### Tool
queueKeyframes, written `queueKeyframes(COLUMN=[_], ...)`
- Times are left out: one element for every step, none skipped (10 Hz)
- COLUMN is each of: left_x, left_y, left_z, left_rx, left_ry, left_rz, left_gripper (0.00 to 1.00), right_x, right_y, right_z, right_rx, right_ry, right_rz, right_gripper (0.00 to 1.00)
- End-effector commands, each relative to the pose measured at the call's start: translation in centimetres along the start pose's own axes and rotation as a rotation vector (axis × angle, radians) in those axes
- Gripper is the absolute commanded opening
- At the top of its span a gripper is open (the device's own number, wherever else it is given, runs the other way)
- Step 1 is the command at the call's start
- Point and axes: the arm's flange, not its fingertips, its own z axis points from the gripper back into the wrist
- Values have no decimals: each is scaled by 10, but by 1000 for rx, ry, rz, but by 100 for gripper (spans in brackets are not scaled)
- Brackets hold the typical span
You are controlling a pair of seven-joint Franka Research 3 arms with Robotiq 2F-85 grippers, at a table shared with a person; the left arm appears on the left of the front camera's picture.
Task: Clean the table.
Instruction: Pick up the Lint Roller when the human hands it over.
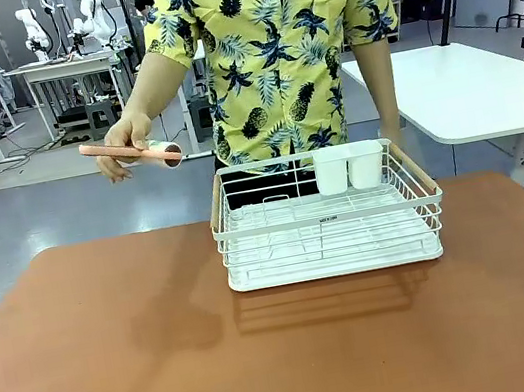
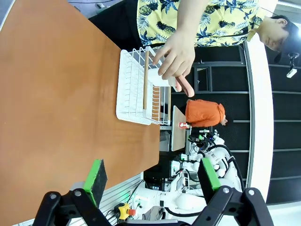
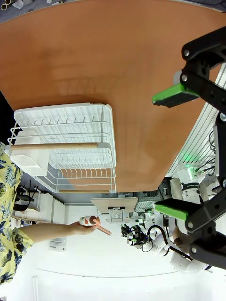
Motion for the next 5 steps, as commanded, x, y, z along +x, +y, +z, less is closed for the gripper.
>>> queueKeyframes(left_x=[-2,0,3,1,-1], left_y=[0,0,-13,-37,-69], left_z=[3,0,-13,-29,-47], left_rx=[-13,0,47,87,117], left_ry=[3,0,-10,-4,10], left_rz=[-8,0,25,27,55], left_gripper=[100,100,100,100,100], right_x=[-2,-2,-2,-2,-2], right_y=[2,2,2,2,2], right_z=[2,2,2,2,2], right_rx=[3,3,3,3,3], right_ry=[10,10,10,10,10], right_rz=[13,13,13,13,13], right_gripper=[100,100,100,100,100])
